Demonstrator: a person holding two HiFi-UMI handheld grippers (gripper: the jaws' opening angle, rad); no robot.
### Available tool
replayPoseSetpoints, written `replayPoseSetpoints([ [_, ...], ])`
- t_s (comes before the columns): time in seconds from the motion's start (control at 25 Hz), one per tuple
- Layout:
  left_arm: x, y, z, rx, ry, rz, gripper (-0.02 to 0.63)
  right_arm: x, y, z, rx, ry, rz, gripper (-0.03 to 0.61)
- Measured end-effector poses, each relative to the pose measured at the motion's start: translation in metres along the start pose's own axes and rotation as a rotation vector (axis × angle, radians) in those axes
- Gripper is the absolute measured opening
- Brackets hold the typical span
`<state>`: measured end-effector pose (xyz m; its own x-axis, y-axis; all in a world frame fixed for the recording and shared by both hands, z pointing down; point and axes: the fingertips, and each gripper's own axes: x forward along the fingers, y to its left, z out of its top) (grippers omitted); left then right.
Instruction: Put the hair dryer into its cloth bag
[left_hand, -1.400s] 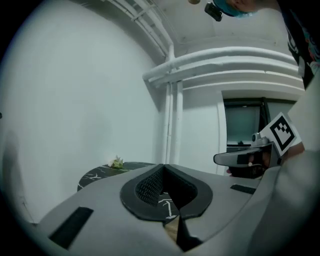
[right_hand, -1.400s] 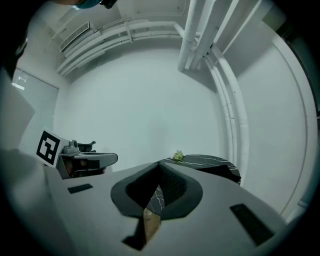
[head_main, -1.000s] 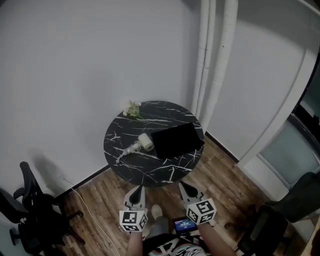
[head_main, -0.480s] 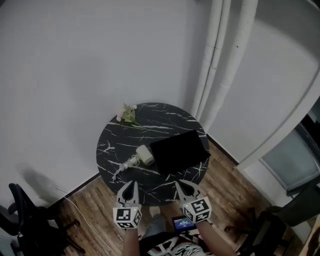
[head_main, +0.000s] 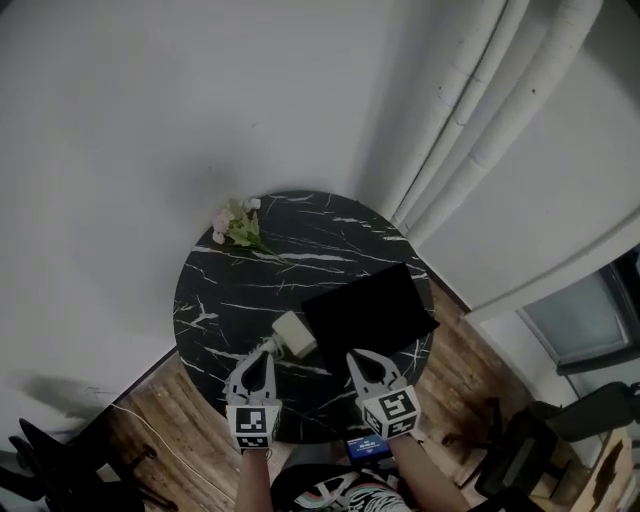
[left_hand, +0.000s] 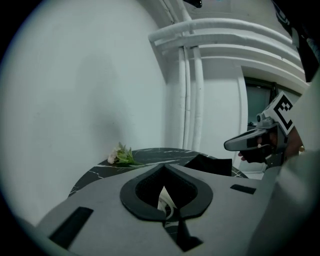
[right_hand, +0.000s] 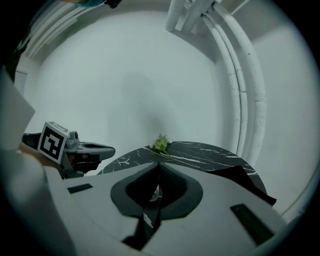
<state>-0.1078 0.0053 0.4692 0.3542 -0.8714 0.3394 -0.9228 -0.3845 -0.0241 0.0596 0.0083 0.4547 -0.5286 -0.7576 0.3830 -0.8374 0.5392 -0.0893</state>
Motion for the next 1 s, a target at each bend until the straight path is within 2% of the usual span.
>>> replayPoseSetpoints([
  [0.28,0.026,0.004,-0.02,0.015,0.056,-0.056,0.012,0.024,-0.007,-0.011,-0.005,0.053,-0.013,0.018],
  [0.56,0.026,0.004,-0.043,0.058,0.108,-0.06,0.014,0.041,-0.004,-0.029,-0.003,0.102,0.018,0.018],
  [0.8,0.029,0.009,-0.06,0.08,0.163,-0.044,0.017,0.054,-0.009,-0.05,0.007,0.166,0.011,0.018],
  [1.0,0.036,0.01,-0.078,0.126,0.204,-0.05,0.104,0.068,-0.014,-0.07,-0.011,0.227,0.019,0.02],
])
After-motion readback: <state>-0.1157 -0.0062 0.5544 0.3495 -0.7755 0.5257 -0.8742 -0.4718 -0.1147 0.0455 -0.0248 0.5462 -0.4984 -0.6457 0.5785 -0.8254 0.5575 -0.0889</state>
